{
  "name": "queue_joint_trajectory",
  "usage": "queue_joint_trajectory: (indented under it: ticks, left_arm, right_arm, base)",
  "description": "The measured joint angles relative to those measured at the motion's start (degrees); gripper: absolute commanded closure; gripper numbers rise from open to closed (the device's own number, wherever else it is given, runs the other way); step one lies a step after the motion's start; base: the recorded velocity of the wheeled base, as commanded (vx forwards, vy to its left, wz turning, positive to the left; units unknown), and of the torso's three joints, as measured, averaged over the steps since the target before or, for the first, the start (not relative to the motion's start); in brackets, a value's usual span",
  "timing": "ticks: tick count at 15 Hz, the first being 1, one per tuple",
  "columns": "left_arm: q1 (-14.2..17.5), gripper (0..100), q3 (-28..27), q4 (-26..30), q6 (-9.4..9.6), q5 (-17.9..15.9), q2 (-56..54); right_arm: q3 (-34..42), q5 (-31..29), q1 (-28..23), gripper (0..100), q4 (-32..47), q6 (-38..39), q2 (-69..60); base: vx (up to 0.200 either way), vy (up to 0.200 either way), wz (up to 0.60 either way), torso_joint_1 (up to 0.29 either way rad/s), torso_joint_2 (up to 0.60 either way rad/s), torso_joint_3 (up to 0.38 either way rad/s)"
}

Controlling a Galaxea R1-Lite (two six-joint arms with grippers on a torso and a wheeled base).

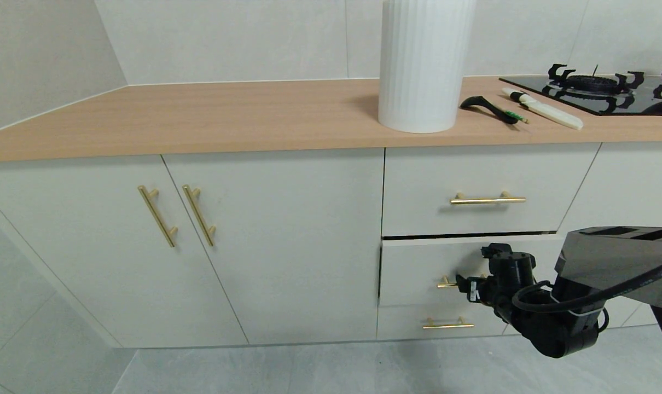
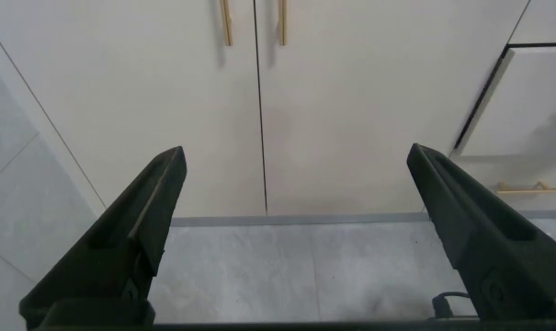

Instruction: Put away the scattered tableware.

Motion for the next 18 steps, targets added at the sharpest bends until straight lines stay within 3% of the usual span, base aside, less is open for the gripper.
queue_joint_trajectory:
  ticks: [5, 12, 15, 18]
  left_arm:
    - [0.0, 0, 0.0, 0.0, 0.02, 0.0, 0.0]
    - [0.0, 0, 0.0, 0.0, 0.0, 0.0, 0.0]
    - [0.0, 0, 0.0, 0.0, 0.02, 0.0, 0.0]
    - [0.0, 0, 0.0, 0.0, 0.0, 0.0, 0.0]
  right_arm:
    - [3.9, 0.6, -0.1, 0, 3.3, -1.2, -3.5]
    - [5.8, 7.6, -0.4, 0, 30.4, -1.8, -19.0]
    - [6.0, 9.5, 0.4, 0, 37.0, -1.8, -27.1]
    - [6.5, 9.8, 3.2, 0, 38.6, -1.6, -34.1]
  base:
    - [0.0, 0.0, 0.0, 0.0, 0.0, 0.0]
    - [0.0, 0.0, 0.0, 0.0, 0.0, 0.0]
    - [0.0, 0.0, 0.0, 0.0, 0.0, 0.0]
    - [0.0, 0.0, 0.0, 0.0, 0.0, 0.0]
